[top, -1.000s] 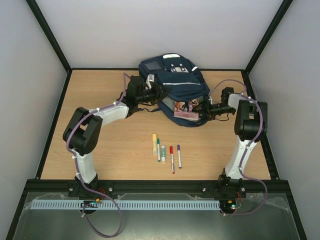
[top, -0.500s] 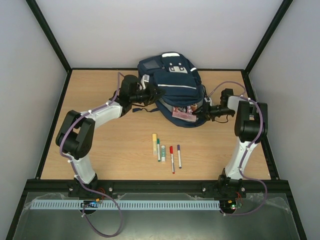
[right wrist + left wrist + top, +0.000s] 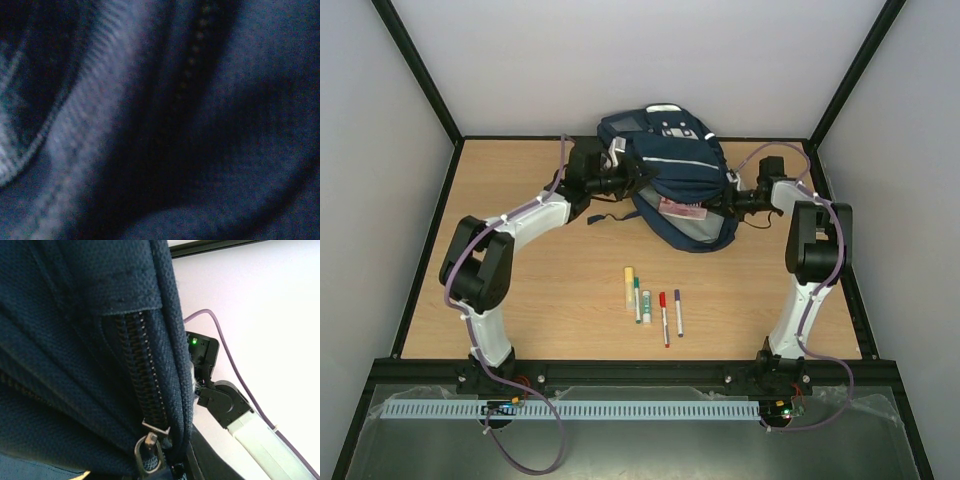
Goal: Pack the student bag
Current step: Place the book in the student bag.
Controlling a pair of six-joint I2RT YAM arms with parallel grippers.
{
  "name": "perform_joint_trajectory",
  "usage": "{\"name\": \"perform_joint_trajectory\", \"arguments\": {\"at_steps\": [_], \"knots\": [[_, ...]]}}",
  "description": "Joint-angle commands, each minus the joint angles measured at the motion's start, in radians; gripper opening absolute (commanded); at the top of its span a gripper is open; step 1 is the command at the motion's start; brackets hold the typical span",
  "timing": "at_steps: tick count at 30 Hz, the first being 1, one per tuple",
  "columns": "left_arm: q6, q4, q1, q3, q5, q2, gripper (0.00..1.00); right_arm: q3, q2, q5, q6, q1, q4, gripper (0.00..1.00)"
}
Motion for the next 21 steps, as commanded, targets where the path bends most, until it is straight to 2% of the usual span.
{"name": "perform_joint_trajectory", "arguments": {"at_steps": [1,4,6,10,12,17,21], "knots": [[0.016,0.067,-0.007,0.077,0.035,0.003,0.03,0.043,0.0,0.035,0.114,0.021,0.14,0.02],[0.015,0.066,-0.008,0.078,0.039,0.007,0.03,0.053,0.036,0.07,0.146,0.03,0.192,0.05],[0.016,0.062,-0.008,0.073,0.037,0.002,0.03,0.084,0.049,0.086,0.083,0.03,0.133,0.09],[0.037,0.038,-0.007,0.069,0.037,-0.008,0.03,0.1,-0.011,0.142,-0.101,0.017,-0.03,0.31],[0.041,0.033,-0.005,0.067,0.042,-0.008,0.03,0.094,-0.052,0.198,-0.197,0.005,-0.126,0.39],[0.043,0.032,-0.002,0.068,0.051,-0.006,0.03,-0.003,-0.217,0.4,-0.365,-0.011,-0.176,0.45],[0.047,0.027,0.001,0.066,0.054,-0.006,0.03,-0.023,-0.314,0.44,-0.462,-0.009,-0.186,0.53]]}}
